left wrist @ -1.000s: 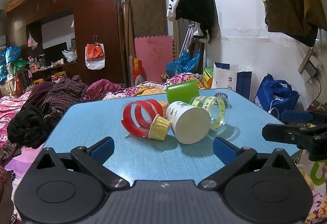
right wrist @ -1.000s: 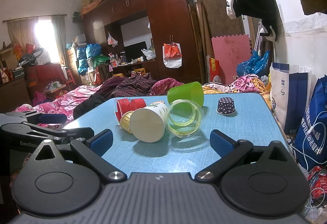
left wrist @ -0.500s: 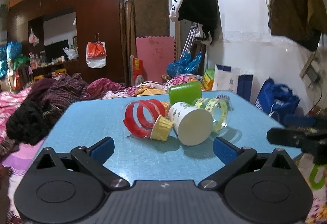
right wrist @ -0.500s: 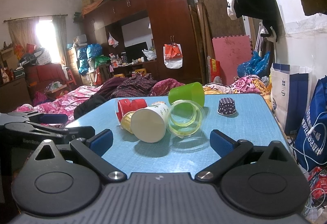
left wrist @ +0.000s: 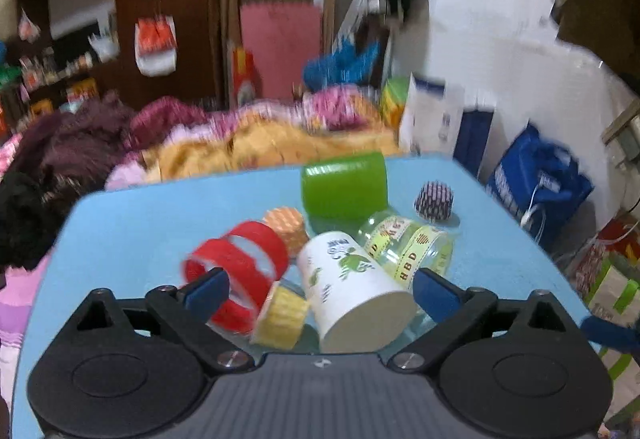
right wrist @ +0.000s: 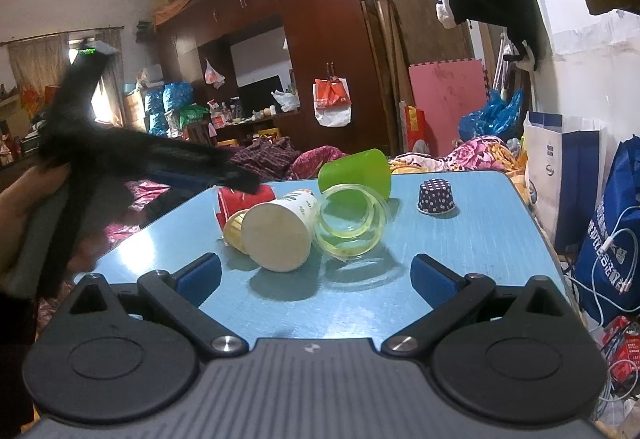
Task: Flip cup upright
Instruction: 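Move the left gripper down over the white leaf-print paper cup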
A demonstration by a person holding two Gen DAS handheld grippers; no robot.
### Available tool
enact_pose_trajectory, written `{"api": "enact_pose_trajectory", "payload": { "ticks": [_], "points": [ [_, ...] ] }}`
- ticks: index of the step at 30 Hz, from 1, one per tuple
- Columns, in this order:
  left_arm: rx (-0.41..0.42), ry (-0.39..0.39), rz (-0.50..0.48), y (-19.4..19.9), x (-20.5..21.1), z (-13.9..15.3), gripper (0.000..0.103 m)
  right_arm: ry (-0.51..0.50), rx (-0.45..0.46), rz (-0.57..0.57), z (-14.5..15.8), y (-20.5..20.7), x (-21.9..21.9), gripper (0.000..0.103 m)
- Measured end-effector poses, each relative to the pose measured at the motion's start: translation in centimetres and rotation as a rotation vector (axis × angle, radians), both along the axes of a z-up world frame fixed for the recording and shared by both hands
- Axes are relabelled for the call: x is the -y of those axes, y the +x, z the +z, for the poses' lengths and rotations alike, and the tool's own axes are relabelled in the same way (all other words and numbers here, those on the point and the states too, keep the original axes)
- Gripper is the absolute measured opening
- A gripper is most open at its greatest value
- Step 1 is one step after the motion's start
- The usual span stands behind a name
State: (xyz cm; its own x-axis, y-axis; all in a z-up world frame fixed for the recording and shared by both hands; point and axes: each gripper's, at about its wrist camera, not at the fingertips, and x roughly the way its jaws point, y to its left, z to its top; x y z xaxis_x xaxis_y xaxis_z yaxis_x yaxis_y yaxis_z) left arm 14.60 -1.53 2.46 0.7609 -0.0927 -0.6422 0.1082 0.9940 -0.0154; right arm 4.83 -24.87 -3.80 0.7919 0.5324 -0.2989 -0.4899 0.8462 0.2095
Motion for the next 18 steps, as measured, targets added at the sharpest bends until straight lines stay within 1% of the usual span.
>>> {"api": "enact_pose_trajectory", "payload": {
  "ticks": [1, 3, 6, 8, 11, 12, 15, 18],
  "points": [
    [-0.032, 0.002, 0.006, 1.0, 0.3, -0.2, 0.098, 0.002, 0.000, -0.002, 0.0, -0.1, 0.2, 0.102],
    [-0.069, 0.010, 0.024, 2.6, 0.6, -0.4, 0.098, 0.007, 0.001, -0.004, 0.1, 0.0, 0.5, 0.102],
    [-0.108, -0.002, 0.044, 4.0, 0.5, -0.8, 0.098, 0.012, -0.001, -0.008, 0.2, 0.1, 0.8, 0.102],
    [-0.130, -0.014, 0.049, 4.2, 0.6, -1.0, 0.097, 0.014, 0.000, -0.008, 0.2, 0.1, 0.8, 0.102],
    [-0.139, 0.006, 0.025, 4.1, 1.5, -1.2, 0.097, 0.013, 0.001, -0.008, 0.1, 0.0, 0.8, 0.102],
    [-0.142, 0.011, 0.027, 4.3, 1.7, -1.2, 0.096, 0.013, 0.002, -0.007, 0.1, 0.0, 0.9, 0.102],
    [-0.162, 0.000, 0.034, 4.7, 1.6, -1.5, 0.091, 0.017, 0.010, -0.007, 0.2, 0.0, 1.0, 0.102],
    [-0.174, -0.009, 0.039, 5.1, 1.4, -1.7, 0.091, 0.022, 0.011, -0.011, 0.2, 0.1, 1.2, 0.102]
  ]
}}
